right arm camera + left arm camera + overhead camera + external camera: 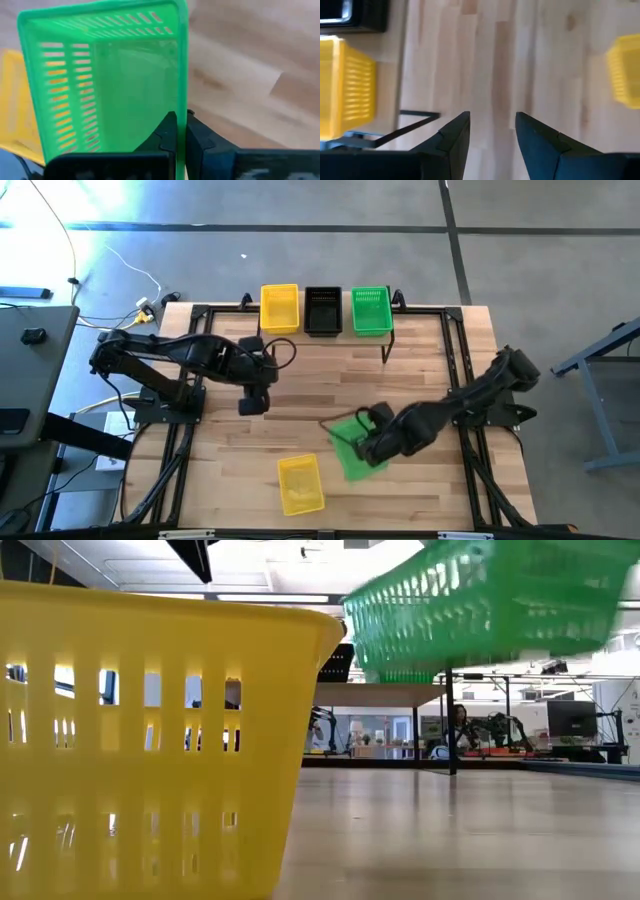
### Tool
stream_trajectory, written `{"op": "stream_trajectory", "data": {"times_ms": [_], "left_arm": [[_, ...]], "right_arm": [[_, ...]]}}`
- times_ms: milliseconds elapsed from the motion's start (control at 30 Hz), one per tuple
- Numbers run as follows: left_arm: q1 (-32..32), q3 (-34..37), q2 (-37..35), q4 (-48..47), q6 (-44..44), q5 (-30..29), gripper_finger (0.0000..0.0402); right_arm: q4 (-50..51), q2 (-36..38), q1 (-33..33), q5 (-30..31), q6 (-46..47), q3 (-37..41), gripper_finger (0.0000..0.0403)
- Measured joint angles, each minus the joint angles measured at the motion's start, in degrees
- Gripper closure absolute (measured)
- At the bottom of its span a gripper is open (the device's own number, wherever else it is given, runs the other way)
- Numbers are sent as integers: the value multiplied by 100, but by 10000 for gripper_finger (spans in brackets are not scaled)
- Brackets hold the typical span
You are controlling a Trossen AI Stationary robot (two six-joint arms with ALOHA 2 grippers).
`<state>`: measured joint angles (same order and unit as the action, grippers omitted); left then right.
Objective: Stack baskets on shelf by color
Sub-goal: Stack the green bin on the green bin on the shelf
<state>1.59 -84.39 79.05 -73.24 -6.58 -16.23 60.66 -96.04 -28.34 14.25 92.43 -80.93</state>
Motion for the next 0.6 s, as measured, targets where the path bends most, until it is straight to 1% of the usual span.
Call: {"op": "stream_trajectory", "data": {"times_ms": [100,200,433,600], "left_arm": [[-46,180,0,3,14,-333,252],[-124,324,0,6,14,-512,252],[-365,458,0,25,241,-560,252],[-535,460,0,90,524,-547,252]], "right_arm": [[112,347,256,222,-273,0,402],[216,680,558,392,-573,0,402],[294,1311,1407,599,-1308,0,402],[239,1593,2054,657,-1830,0,403]]}}
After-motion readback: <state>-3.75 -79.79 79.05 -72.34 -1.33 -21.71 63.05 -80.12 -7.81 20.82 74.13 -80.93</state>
